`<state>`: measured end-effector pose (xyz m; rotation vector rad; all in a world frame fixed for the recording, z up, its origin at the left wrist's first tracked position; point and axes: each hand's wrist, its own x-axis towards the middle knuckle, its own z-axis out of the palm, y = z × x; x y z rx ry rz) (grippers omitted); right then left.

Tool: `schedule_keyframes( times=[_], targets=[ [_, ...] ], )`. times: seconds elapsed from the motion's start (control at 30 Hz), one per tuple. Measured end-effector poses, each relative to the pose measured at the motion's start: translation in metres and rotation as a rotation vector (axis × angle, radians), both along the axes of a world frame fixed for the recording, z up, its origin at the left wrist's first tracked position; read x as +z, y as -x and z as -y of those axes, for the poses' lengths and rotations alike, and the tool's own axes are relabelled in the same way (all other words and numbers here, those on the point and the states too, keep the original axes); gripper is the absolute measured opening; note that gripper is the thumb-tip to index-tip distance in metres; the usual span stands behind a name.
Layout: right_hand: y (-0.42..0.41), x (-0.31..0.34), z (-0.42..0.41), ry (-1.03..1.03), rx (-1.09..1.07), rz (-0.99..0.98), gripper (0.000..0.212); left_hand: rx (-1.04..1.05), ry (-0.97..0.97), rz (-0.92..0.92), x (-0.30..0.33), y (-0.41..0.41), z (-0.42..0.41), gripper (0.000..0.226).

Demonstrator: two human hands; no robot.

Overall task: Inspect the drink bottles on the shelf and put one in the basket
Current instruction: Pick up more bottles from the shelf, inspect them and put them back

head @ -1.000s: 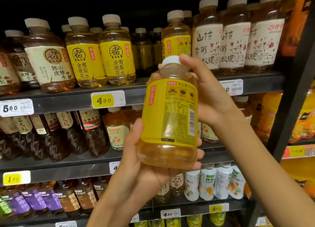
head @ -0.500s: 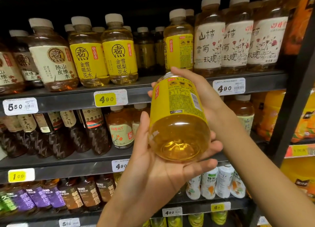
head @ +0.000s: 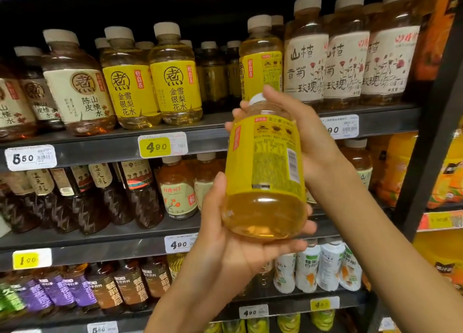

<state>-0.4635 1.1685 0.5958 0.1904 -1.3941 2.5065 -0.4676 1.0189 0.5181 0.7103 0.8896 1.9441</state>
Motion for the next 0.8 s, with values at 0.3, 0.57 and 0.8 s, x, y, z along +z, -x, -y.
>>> schedule_keyframes(
  times=[0.3,0.57,0.8],
  targets=[
    [-0.022,0.013,0.008,-0.269,-0.290,-0.276,0.024,0.568,0.144,-0.594,-0.005,0.020,0.010,0.054],
    [-0.030,0.007,0.033,-0.567,-0.584,-0.367,0.018,0.684,0.140,-0.839,-0.019,0.008,-0.007,0.077],
    [-0.033,0.000,0.007,-0.664,-0.349,-0.309,0.046,0.505,0.072,-0.734,-0.021,0.018,-0.002,0.052]
  ],
)
